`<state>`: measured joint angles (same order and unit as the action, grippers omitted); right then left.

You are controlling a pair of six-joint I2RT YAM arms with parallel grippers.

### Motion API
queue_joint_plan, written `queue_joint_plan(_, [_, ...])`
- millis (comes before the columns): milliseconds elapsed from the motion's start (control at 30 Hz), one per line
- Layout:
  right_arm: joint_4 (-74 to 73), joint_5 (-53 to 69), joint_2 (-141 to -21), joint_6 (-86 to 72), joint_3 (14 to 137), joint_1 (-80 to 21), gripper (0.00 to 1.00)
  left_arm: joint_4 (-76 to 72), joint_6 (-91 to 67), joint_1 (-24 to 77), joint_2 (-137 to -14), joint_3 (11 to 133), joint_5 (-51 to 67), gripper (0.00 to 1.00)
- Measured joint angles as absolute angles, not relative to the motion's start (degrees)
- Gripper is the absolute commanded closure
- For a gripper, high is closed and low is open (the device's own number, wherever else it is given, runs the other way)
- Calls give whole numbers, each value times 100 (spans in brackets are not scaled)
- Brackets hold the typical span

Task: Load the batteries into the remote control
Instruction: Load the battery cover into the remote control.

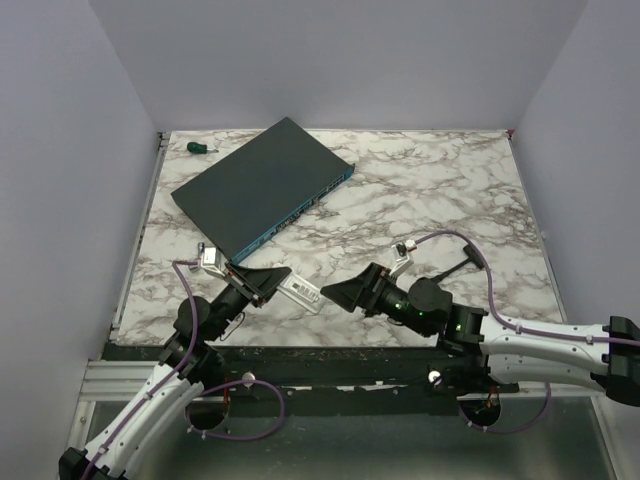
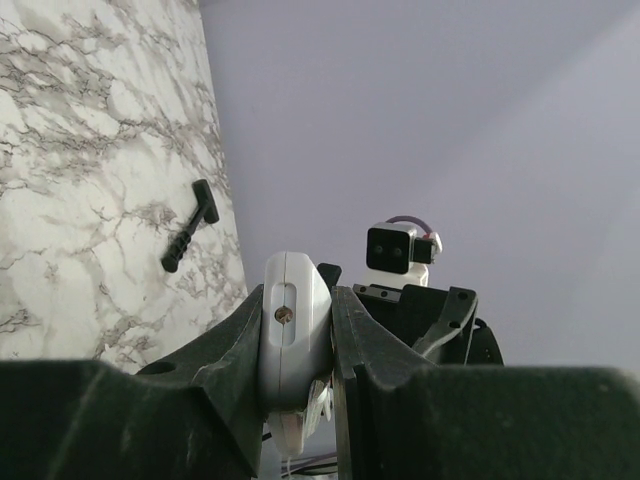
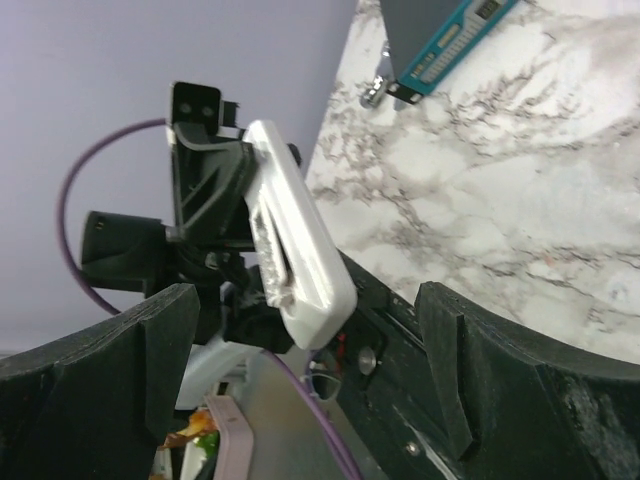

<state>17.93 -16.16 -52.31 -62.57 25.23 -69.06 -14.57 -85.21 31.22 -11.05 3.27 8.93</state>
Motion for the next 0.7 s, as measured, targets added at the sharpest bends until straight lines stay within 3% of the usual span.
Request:
queue_joint_plan(400, [2840, -1621, -5623, -6573, 2493, -6906, 1, -1450, -8580, 3120, -1066, 325, 823, 100])
queue_joint_plan(700, [3022, -1597, -5789, -6761, 2368, -6906, 8, -1448, -8582, 3118, -1057, 322, 816, 100])
